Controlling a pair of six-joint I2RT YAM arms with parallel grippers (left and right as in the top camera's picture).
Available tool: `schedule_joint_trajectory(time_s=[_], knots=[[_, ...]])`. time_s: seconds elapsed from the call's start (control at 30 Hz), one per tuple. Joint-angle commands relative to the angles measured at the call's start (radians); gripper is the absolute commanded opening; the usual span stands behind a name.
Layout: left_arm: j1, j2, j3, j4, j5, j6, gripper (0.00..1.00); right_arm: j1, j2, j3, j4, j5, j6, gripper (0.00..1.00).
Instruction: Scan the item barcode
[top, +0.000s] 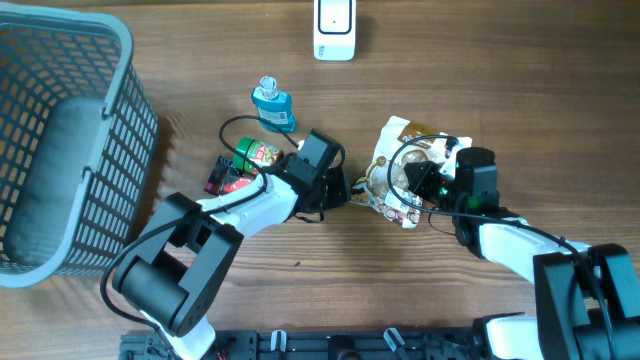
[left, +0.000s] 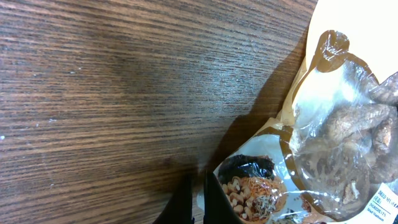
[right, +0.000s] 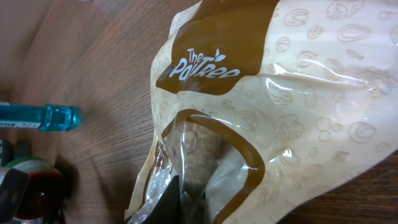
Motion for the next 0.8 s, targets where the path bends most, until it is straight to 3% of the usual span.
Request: schedule_joint_trajectory(time_s=[0.0, 0.3, 0.57, 0.77], knots=[[0.006, 0.013, -0.025, -0.016, -0.051, 0.021, 0.04, -0.008, -0.014, -0.003, 0.003, 0.032, -0.010, 0.05], [0.006, 0.013, -0.025, -0.019, -0.051, 0.021, 0.04, -0.008, -0.185, -0.002, -0.014, 0.033, -0.037, 0.05], [0.006, 0.013, -0.025, -0.025, -0.051, 0.021, 0.04, -0.008, -0.425, 0.092, -0.280, 0.123, -0.126, 0.05], [0.006, 0.013, -0.025, -0.037, -0.051, 0.024, 0.04, -0.008, -0.555, 0.289, -0.560, 0.219, -0.172, 0.05]])
